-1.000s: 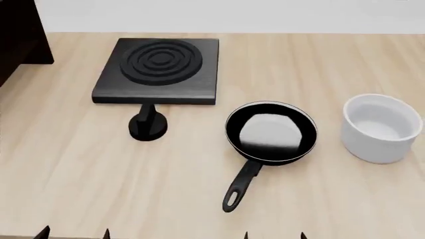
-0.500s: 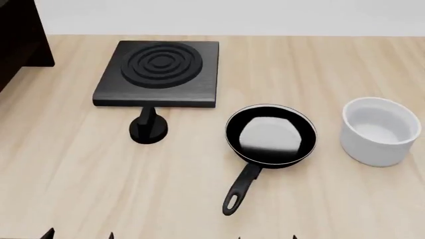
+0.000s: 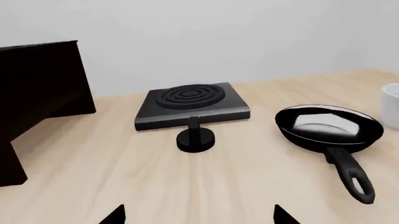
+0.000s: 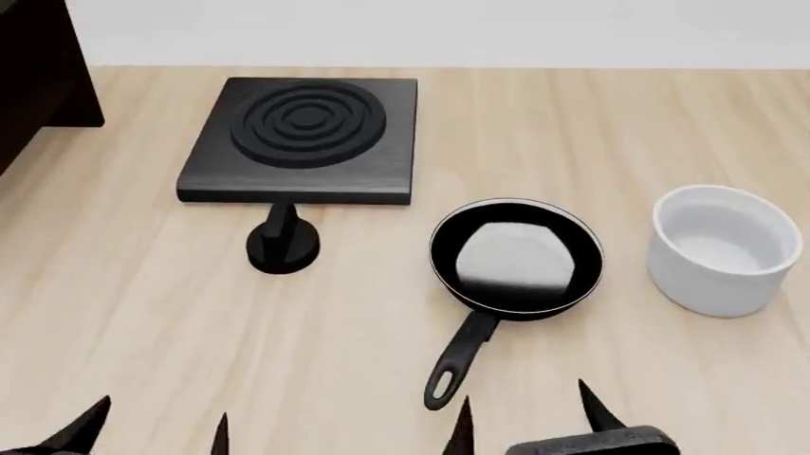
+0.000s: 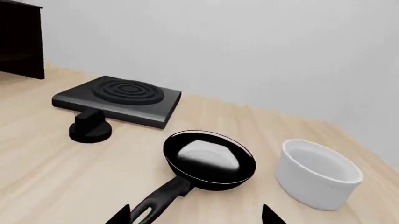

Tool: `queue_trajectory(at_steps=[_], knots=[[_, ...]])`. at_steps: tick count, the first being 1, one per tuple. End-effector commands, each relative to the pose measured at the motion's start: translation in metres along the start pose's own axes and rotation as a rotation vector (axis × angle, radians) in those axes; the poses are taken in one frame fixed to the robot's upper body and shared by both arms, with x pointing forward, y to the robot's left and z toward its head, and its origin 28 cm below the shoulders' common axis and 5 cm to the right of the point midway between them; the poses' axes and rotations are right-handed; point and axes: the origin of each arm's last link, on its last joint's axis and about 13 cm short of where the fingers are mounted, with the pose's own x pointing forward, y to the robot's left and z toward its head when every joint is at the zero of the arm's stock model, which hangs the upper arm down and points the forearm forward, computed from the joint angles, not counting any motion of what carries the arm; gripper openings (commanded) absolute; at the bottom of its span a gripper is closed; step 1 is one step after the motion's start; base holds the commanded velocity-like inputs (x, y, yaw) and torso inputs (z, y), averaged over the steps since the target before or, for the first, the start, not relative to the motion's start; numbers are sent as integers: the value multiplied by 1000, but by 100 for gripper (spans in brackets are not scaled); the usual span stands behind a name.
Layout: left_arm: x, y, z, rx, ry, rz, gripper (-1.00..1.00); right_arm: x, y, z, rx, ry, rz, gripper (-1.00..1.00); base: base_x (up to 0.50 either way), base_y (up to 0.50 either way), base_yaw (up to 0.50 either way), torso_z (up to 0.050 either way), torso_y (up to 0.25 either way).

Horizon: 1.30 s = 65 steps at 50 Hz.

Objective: Put the frying pan under the cabinet shelf.

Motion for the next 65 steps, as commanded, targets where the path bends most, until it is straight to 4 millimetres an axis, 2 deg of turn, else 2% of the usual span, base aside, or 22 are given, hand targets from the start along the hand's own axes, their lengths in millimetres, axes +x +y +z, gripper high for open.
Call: queue_trajectory(at_steps=[1, 6, 9, 15, 20, 26, 32, 37, 38, 40, 41, 42, 51, 55, 65], knots=[[-6, 5, 58, 53, -48, -43, 100, -10, -18, 59, -90, -69, -1, 100, 0, 0, 0, 0, 0], [-4, 9, 89, 82, -94, -52, 100, -9, -31, 90, -149, -100, -7, 100, 0, 0, 0, 0, 0], [-5, 9, 102, 96, -117, -53, 100, -8, -35, 102, -182, -117, -31, 100, 0, 0, 0, 0, 0], [-5, 9, 122, 105, -159, -63, 100, -9, -41, 117, -203, -145, -34, 100, 0, 0, 0, 0, 0], [-8, 9, 150, 133, -216, -69, 100, -8, -43, 124, -232, -151, -29, 100, 0, 0, 0, 0, 0], [-7, 12, 178, 145, -272, -65, 100, -7, -50, 149, -282, -197, -39, 100, 0, 0, 0, 0, 0], [-5, 14, 197, 173, -305, -54, 100, -5, -56, 174, -352, -234, -39, 100, 0, 0, 0, 0, 0], [1, 16, 208, 192, -315, -44, 100, 7, -72, 195, -370, -256, -126, 100, 0, 0, 0, 0, 0], [3, 17, 213, 189, -318, -43, 100, 12, -78, 205, -367, -273, -158, 100, 0, 0, 0, 0, 0], [4, 18, 216, 185, -319, -41, 100, 15, -81, 209, -370, -273, -164, 100, 0, 0, 0, 0, 0], [4, 18, 216, 185, -319, -41, 100, 22, -87, 219, -387, -285, -188, 100, 0, 0, 0, 0, 0], [7, 19, 226, 195, -335, -31, 100, 25, -90, 225, -375, -289, -202, 100, 0, 0, 0, 0, 0], [18, 31, 264, 206, -374, 17, 100, 49, -115, 273, -407, -332, -268, 100, 0, 0, 0, 0, 0], [21, 33, 273, 212, -378, 33, 100, 55, -121, 287, -436, -343, -300, 100, 0, 0, 0, 0, 0], [32, 37, 295, 212, -384, 60, 100, 83, -140, 337, -451, -358, -368, 100, 0, 0, 0, 0, 0]])
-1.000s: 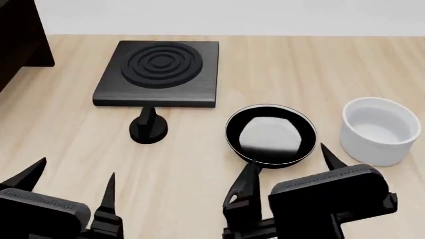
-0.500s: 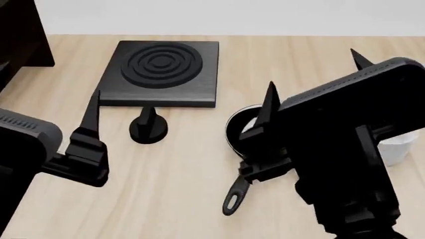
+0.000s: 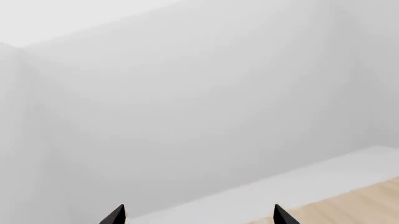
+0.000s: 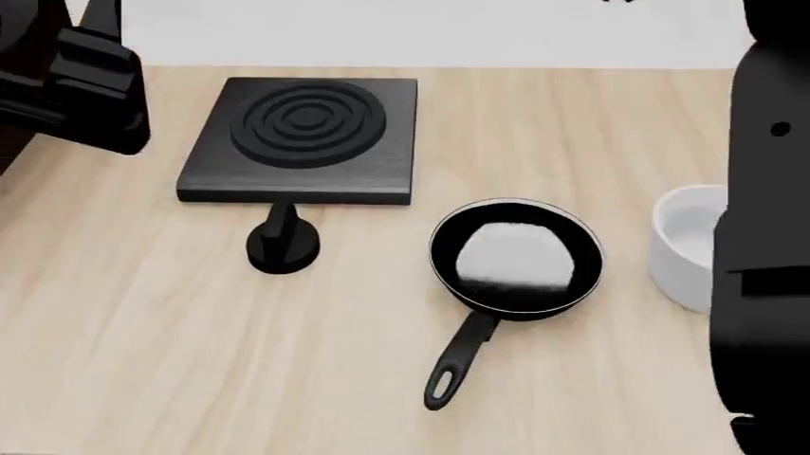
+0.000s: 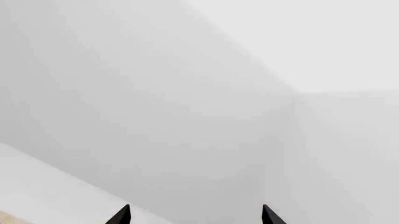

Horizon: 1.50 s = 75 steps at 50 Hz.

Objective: Put the frying pan under the cabinet shelf.

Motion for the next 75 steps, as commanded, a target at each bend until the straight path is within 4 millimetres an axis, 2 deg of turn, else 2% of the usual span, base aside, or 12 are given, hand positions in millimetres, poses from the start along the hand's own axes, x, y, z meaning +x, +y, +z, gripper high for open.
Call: queue_trajectory(at_steps=[1, 7, 13, 22, 26, 33, 48, 60, 75], knots=[[22, 13, 26, 12, -16, 37, 100, 46, -32, 31, -43, -4, -82, 100, 0, 0, 0, 0, 0], [45, 18, 38, 17, -13, 52, 100, 73, -37, 38, -44, 7, -107, 100, 0, 0, 0, 0, 0], [59, 20, 47, 19, -12, 59, 100, 95, -41, 41, 9, 0, -127, 100, 0, 0, 0, 0, 0], [81, 24, 53, 19, 0, 68, 100, 111, -37, 43, 13, 13, -116, 100, 0, 0, 0, 0, 0], [98, 28, 58, 19, 5, 84, 100, 122, -38, 46, 19, 18, -119, 100, 0, 0, 0, 0, 0], [114, 31, 66, 22, 1, 102, 100, 129, -38, 50, 30, 18, -120, 100, 0, 0, 0, 0, 0], [118, 35, 92, 44, -32, 109, 100, 129, -34, 68, 14, -32, -76, 100, 0, 0, 0, 0, 0], [114, 35, 96, 46, -40, 108, 100, 128, -37, 76, -5, -48, -64, 100, 0, 0, 0, 0, 0], [107, 37, 108, 57, -56, 111, 100, 127, -38, 88, -24, -73, -54, 100, 99, 500, 0, 0, 0]])
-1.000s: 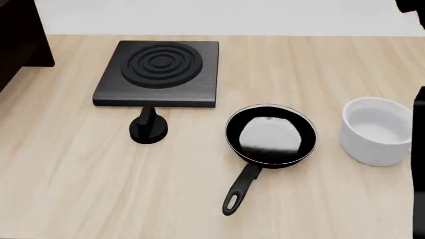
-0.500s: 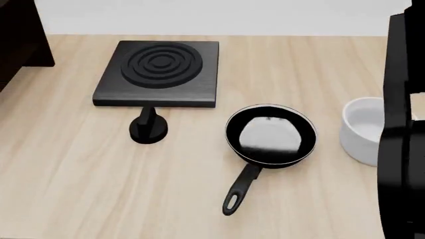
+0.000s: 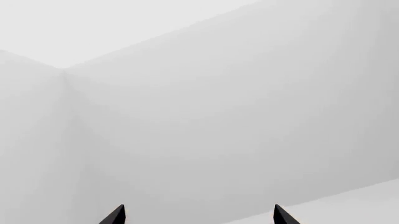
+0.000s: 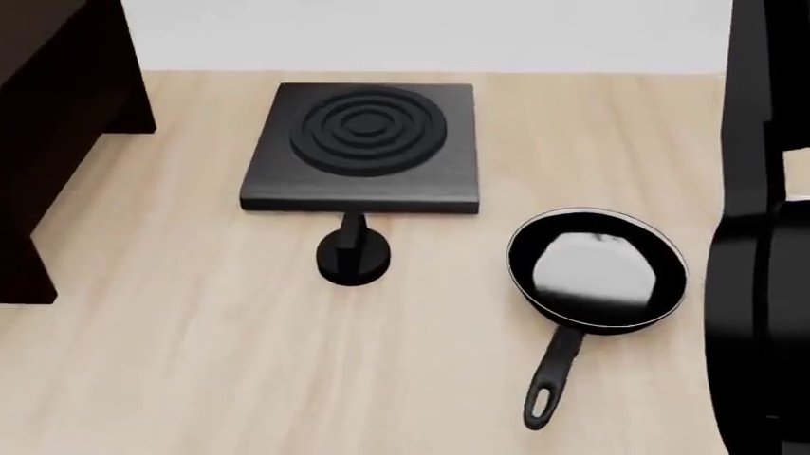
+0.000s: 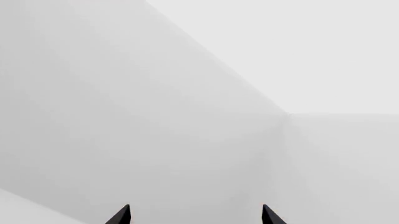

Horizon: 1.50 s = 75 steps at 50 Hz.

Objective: Put the frying pan under the cabinet shelf.

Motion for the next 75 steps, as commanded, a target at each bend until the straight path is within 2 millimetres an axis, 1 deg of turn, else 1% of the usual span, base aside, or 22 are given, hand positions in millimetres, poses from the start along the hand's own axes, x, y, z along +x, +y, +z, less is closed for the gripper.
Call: queue_trajectory(at_steps=[1, 13, 29, 43, 47, 48, 49, 53, 54, 75], knots=[[-4, 3, 10, 10, -13, 5, 100, 0, 0, 9, -6, -18, 13, 100, 113, 500, 0, 0, 0], [-8, 6, 13, 13, -17, 11, 100, -1, 1, 15, -6, -27, 22, 100, 114, 500, 0, 0, 0], [-9, 8, 15, 13, -22, 14, 100, -1, 2, 19, -18, -34, 31, 100, 112, 500, 0, 0, 0], [-10, 8, 18, 12, -27, 12, 100, -2, -1, 22, -35, -29, 23, 100, 114, 500, 0, 0, 0], [-11, 7, 17, 12, -26, 10, 100, -3, -5, 25, -32, -45, 1, 100, 85, 479, 0, 0, 0], [-11, 8, 17, 12, -26, 9, 100, -3, -5, 25, -10, -25, 13, 100, 0, 0, 0, 0, 0], [-11, 7, 17, 11, -26, 8, 100, -3, -5, 25, -44, -43, 8, 100, 0, -17, -3, 0, 0], [-11, 6, 17, 12, -25, 4, 100, -6, -5, 26, -61, -86, 10, 100, 44, -13, 0, 0, 0], [-11, 6, 16, 13, -25, 4, 100, -6, -5, 26, -64, -65, 13, 100, 500, -137, 0, 0, 0], [-12, 5, 17, 9, -25, -3, 100, -6, -5, 28, -63, -55, 18, 100, 500, -122, 0, 0, 0]])
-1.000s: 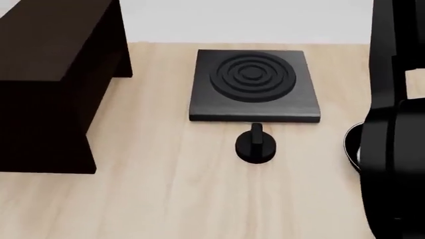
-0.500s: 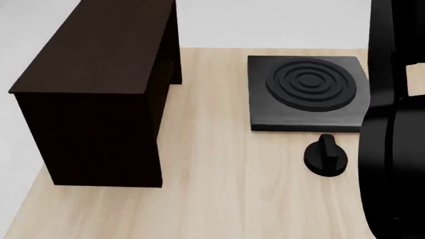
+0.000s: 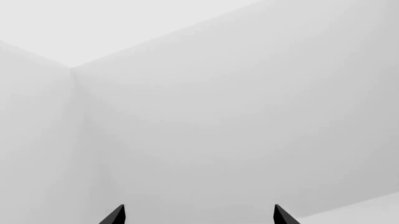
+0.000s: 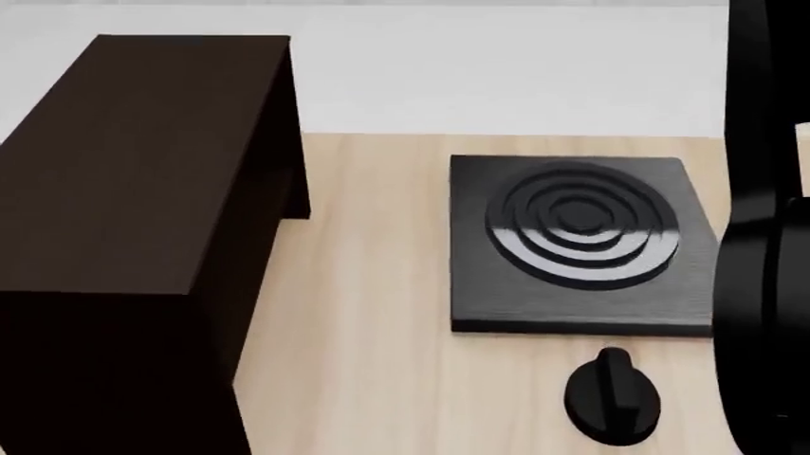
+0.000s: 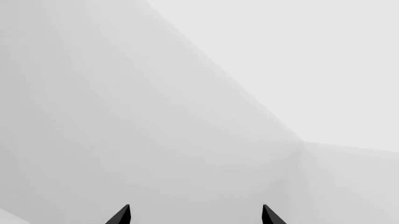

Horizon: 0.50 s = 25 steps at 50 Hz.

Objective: Put the frying pan under the cabinet shelf.

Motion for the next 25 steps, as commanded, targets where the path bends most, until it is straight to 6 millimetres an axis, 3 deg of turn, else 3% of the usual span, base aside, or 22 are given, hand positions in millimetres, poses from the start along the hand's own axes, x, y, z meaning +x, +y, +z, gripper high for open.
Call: queue_trajectory(at_steps=[1, 25], knots=[[-1, -1, 0, -2, -1, -4, 100, -1, 1, 2, -11, -1, 11, 100, 500, -102, 0, 0, 0], [-2, 2, 1, -6, -2, -1, 100, -3, 3, 2, -34, -7, 36, 100, 500, -80, 0, 0, 1]])
